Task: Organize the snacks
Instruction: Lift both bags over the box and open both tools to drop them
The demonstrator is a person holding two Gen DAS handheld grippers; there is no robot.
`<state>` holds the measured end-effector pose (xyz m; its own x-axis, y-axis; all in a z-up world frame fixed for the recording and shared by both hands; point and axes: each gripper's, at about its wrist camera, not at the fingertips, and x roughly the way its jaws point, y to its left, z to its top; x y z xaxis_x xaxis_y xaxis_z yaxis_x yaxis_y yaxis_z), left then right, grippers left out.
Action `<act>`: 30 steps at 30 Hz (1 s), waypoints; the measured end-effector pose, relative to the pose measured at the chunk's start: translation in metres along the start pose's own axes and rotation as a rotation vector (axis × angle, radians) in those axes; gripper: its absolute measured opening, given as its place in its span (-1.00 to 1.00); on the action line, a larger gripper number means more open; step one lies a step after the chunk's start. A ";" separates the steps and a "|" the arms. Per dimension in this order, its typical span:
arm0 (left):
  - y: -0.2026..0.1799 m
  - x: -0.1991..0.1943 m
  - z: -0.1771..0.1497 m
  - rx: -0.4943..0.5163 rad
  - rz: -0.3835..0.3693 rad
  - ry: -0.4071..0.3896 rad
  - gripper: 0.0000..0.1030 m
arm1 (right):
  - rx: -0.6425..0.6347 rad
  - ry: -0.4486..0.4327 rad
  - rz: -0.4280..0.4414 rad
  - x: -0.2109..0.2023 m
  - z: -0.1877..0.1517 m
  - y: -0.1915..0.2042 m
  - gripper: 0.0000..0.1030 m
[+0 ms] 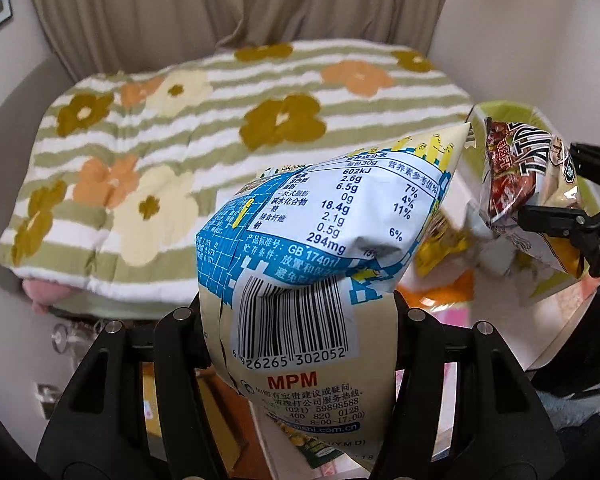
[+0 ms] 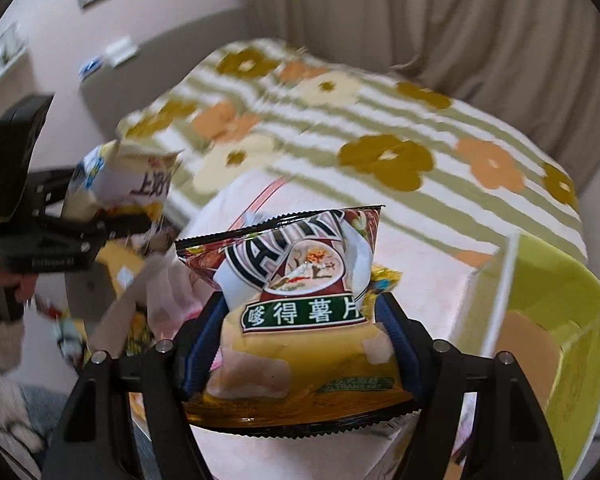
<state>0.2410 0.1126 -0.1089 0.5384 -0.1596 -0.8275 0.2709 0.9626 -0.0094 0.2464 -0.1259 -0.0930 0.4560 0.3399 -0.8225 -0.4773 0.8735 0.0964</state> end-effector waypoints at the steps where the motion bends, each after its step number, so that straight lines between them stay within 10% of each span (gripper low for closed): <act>1: -0.003 -0.004 0.004 0.006 -0.002 -0.012 0.08 | 0.029 -0.016 -0.005 -0.007 0.000 -0.005 0.37; 17: -0.160 -0.007 0.088 0.060 -0.075 -0.141 0.08 | 0.189 -0.154 -0.111 -0.109 -0.025 -0.148 0.37; 30: -0.305 0.079 0.151 0.034 -0.146 -0.024 0.08 | 0.307 -0.158 -0.118 -0.123 -0.047 -0.271 0.37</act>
<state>0.3211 -0.2265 -0.0866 0.5098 -0.3030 -0.8052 0.3746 0.9207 -0.1093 0.2842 -0.4204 -0.0444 0.6161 0.2590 -0.7439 -0.1772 0.9658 0.1894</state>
